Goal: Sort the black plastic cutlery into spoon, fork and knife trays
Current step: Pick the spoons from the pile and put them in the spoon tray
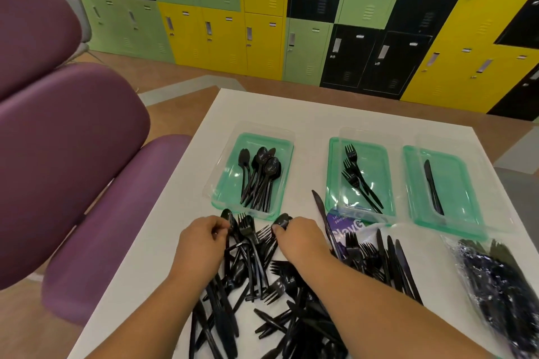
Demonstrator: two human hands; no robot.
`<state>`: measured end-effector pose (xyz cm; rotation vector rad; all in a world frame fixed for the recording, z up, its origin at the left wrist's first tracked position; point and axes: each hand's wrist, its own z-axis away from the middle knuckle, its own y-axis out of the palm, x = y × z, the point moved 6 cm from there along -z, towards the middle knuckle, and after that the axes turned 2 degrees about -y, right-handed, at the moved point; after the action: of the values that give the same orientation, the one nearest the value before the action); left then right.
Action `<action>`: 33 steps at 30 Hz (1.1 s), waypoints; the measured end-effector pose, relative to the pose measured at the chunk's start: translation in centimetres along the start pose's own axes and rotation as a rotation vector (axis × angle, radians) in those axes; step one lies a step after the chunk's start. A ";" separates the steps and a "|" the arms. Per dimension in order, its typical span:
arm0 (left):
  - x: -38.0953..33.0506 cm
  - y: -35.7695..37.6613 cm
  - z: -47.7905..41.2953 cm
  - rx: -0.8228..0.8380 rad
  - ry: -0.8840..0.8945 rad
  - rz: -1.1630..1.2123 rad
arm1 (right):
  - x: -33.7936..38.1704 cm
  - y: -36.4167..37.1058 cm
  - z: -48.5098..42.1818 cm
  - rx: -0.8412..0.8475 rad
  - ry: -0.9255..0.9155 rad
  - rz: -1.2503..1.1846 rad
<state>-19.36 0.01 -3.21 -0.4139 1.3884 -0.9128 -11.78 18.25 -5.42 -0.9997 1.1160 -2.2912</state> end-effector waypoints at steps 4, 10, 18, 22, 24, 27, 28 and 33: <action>1.3 0.6 0.1 -0.004 -0.048 -0.048 | -0.5 0.2 -0.7 -0.008 0.095 0.013; 1.7 0.2 -0.8 -0.003 -0.101 -0.190 | -1.1 0.5 -1.1 -0.037 0.146 -0.037; 0.8 1.7 -2.2 0.160 -0.226 -0.354 | -1.9 0.1 -0.8 -0.073 0.151 -0.178; 1.3 1.6 -2.2 0.161 -0.263 -0.252 | -2.8 -1.3 -0.2 -0.133 0.098 -0.260; 1.2 1.5 -2.0 0.137 -0.244 -0.212 | -3.2 -1.7 0.2 -0.143 0.091 -0.358; 1.0 1.6 -1.9 0.097 -0.206 -0.140 | -3.2 -2.3 0.9 -0.200 0.062 -0.583; 1.0 1.8 -1.9 0.093 -0.205 -0.144 | -3.0 -2.6 1.1 -0.226 0.040 -0.647; 0.9 2.6 -1.7 0.170 -0.278 -0.303 | -0.2 -3.6 2.9 -0.284 -0.170 -0.601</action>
<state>-20.23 1.34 -5.99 -0.6069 1.0011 -1.1634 -9.69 19.02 -1.43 -1.8115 1.2106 -2.4516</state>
